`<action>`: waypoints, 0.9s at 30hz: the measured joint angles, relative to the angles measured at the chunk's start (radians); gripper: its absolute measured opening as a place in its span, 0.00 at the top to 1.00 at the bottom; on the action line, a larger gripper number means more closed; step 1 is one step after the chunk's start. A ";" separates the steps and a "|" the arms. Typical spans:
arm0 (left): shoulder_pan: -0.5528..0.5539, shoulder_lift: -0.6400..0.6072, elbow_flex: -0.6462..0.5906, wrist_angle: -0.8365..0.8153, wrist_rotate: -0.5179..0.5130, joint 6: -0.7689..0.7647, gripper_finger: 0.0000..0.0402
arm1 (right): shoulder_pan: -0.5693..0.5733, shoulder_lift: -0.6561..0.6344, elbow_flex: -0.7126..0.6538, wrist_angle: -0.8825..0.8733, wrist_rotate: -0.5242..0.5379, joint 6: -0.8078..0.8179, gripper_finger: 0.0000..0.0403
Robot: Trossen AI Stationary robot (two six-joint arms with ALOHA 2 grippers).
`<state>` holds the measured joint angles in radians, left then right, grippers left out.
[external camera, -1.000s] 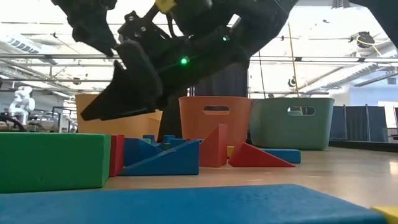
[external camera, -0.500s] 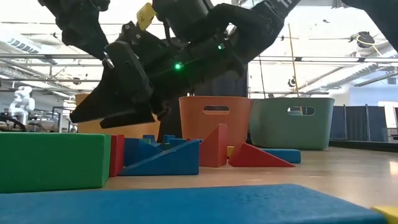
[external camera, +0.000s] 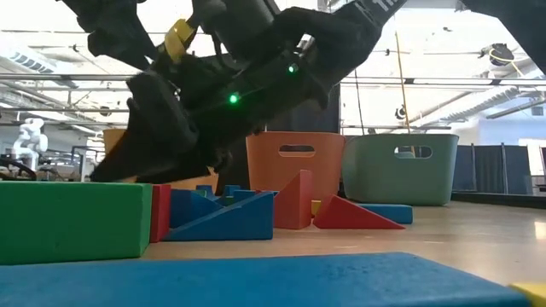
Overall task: Sort blocks by size
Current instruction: Put the gray arch block into the yellow bin
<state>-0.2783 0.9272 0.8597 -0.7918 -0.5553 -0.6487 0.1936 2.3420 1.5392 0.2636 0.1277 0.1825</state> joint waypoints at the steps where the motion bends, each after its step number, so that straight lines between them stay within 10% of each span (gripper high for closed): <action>1: 0.000 0.000 0.000 0.000 -0.002 0.000 0.42 | 0.000 0.013 0.013 -0.001 -0.002 0.000 0.16; 13: 0.000 0.000 0.000 0.001 -0.003 0.003 0.42 | 0.000 0.018 0.027 -0.035 0.001 0.021 0.19; 27: 0.000 0.001 0.000 0.024 -0.004 0.002 0.42 | 0.000 0.018 0.027 -0.040 -0.029 0.027 0.63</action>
<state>-0.2783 0.9277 0.8597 -0.7673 -0.5589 -0.6468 0.1936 2.3600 1.5665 0.2233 0.0989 0.2091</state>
